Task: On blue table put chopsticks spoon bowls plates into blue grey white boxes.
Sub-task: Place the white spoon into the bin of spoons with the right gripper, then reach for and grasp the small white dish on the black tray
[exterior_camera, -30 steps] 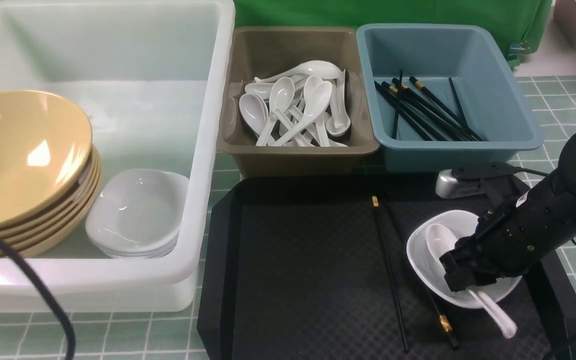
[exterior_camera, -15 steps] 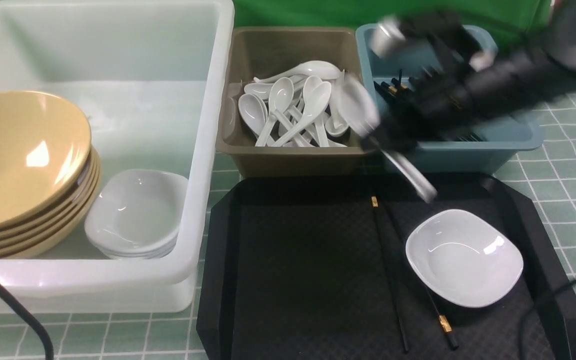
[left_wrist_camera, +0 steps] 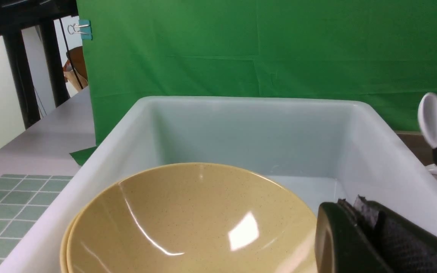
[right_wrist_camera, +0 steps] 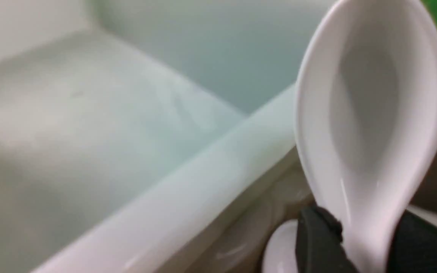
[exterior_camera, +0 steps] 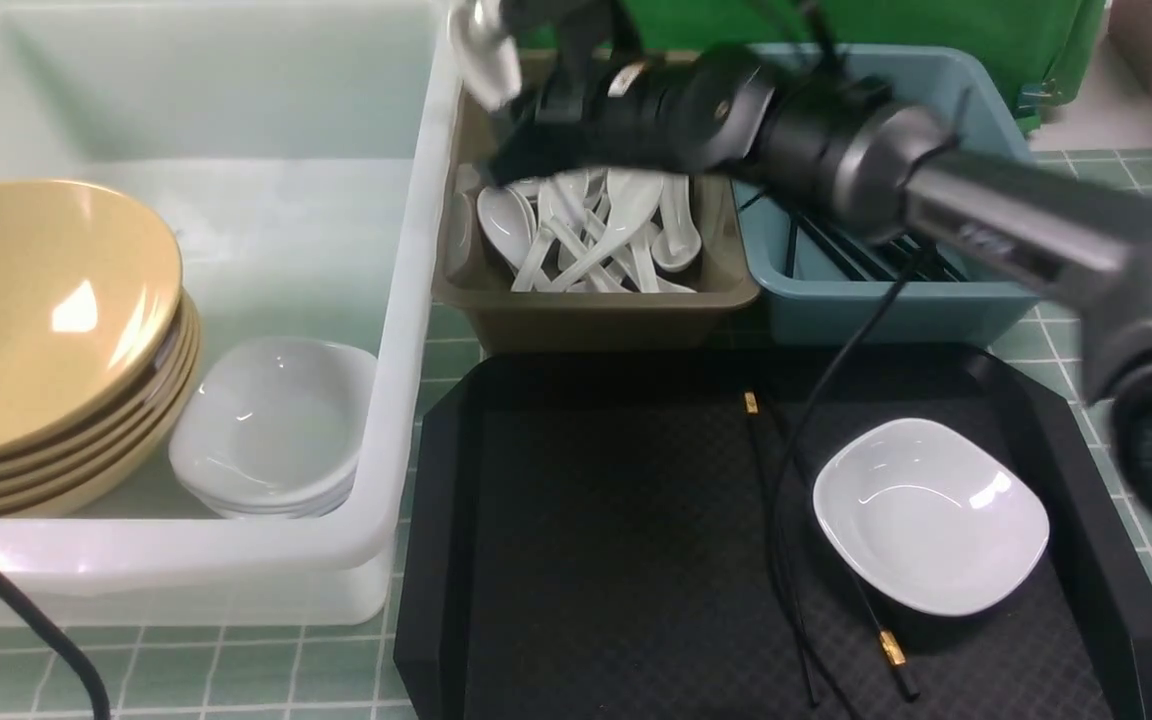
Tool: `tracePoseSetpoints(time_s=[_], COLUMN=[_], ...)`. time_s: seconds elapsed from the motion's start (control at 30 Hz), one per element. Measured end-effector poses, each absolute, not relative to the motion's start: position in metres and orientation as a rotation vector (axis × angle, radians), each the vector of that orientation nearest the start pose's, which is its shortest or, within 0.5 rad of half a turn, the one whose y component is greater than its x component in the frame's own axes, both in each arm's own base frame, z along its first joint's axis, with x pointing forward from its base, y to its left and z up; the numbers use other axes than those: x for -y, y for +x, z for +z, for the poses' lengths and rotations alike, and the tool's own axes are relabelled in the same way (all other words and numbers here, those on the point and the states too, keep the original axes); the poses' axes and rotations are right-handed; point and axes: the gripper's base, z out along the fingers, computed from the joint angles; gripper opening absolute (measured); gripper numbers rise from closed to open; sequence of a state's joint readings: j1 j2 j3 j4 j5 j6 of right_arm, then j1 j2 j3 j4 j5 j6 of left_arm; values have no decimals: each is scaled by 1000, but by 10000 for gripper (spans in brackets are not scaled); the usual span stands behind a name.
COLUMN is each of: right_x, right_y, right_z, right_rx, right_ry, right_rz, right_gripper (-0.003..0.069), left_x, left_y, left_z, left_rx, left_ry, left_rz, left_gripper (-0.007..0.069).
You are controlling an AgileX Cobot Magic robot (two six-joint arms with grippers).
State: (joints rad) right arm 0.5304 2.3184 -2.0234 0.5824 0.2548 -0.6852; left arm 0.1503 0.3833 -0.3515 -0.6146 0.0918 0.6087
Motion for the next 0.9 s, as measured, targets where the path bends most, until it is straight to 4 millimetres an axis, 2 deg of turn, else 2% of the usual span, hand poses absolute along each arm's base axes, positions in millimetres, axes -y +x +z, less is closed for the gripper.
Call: tracePoseSetpoints(time_s=[0.07, 0.13, 0.17, 0.23, 0.33, 0.37, 0.43, 0.5, 0.53, 0.57, 0.6, 0.67, 0.73, 0.77, 0.8, 0.87, 0.9], right_x=[-292, -293, -291, -285, -267, -250, -230, -197, -180, -173, -150, -117, -94, -80, -74, -59, -55], right_y=[468, 462, 458, 447, 431, 419, 408, 390, 383, 378, 362, 346, 333, 326, 323, 318, 315], right_z=[232, 241, 250, 280, 327, 359, 388, 425, 438, 443, 461, 469, 463, 451, 438, 398, 370], right_rx=[-1916, -1930, -1929, -1903, -1867, -1849, -1842, -1850, -1859, -1863, -1860, -1895, -1964, -2049, -2111, -2301, -2404], right_ry=[-769, -813, -840, -896, -952, -961, -934, -854, -812, -801, -756, -700, -661, -628, -613, -567, -556], right_rz=[427, 447, 449, 432, 403, 374, 354, 333, 317, 308, 273, 205, 174, 170, 174, 193, 207], right_gripper=[301, 367, 397, 441, 456, 456, 452, 433, 415, 407, 374, 300, 228, 174, 148, 71, 52], left_x=[-9, -9, -9, -9, -8, -7, -6, -5, -4, -4, -3, -2, -1, -1, -1, 0, 1], left_y=[92, 92, 92, 91, 87, 85, 82, 78, 76, 76, 73, 71, 70, 70, 69, 69, 69], left_z=[298, 299, 299, 300, 302, 303, 304, 306, 306, 306, 308, 308, 309, 309, 309, 309, 309], left_rx=[-1589, -1588, -1585, -1577, -1553, -1543, -1525, -1507, -1497, -1493, -1477, -1467, -1462, -1460, -1459, -1458, -1458], left_ry=[-81, -81, -80, -80, -76, -72, -63, -54, -49, -47, -39, -31, -23, -18, -15, -6, -2], left_rz=[73, 73, 73, 74, 73, 71, 65, 58, 54, 52, 47, 39, 31, 26, 22, 12, 8], left_gripper=[4, 4, 4, 4, 4, 4, 4, 4, 4, 4, 4, 4, 4, 5, 5, 5, 5])
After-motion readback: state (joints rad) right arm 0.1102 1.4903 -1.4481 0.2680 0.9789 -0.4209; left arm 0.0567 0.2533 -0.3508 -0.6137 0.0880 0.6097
